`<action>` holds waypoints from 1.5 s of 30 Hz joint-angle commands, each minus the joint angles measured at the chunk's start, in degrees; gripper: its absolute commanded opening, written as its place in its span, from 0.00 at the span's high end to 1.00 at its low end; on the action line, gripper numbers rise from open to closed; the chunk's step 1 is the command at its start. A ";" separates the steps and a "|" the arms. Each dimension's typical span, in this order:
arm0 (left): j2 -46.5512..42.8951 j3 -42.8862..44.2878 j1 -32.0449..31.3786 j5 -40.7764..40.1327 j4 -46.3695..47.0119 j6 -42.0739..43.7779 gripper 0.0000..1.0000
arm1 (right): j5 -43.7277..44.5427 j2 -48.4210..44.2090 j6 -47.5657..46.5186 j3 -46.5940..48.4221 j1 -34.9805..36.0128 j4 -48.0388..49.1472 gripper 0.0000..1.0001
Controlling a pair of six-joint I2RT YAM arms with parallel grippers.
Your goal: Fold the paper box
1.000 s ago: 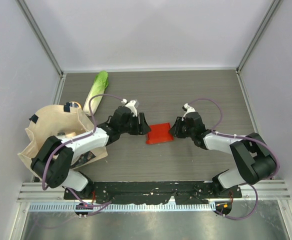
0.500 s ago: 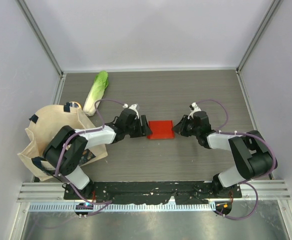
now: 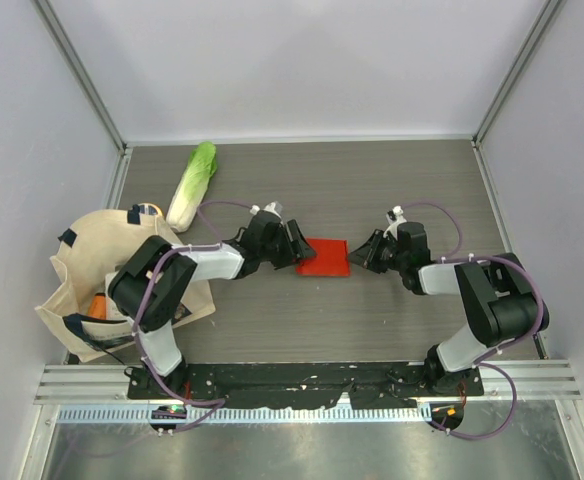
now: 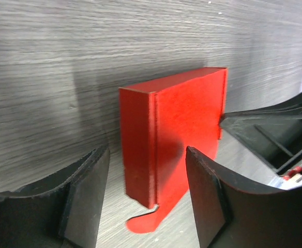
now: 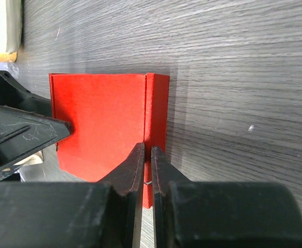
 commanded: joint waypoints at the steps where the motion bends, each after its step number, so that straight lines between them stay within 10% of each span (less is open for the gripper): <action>1: 1.97 0.74 0.32 5.77 9.16 -6.35 0.38 | 2.75 2.42 -1.53 -1.80 -0.67 -4.80 0.96; 9: 1.19 -7.43 1.46 9.66 23.68 -18.13 0.58 | 5.29 -2.23 -3.45 -2.51 0.90 -4.79 0.84; 20: -10.23 -6.38 3.74 15.02 -1.16 -18.75 0.76 | 30.14 -25.33 -13.03 3.99 18.27 -26.23 0.37; 28: -22.45 -8.84 8.22 21.95 -11.30 -24.54 0.77 | 44.10 -38.53 -25.77 6.10 40.96 -31.17 0.31; 36: -31.15 -11.66 9.63 25.48 -16.83 -33.42 0.77 | 71.72 -26.95 -47.72 13.13 66.63 -29.24 0.30; 45: -33.09 -9.82 9.63 28.38 -22.98 -32.20 0.77 | 85.72 -12.62 -61.99 11.74 70.17 -9.39 0.30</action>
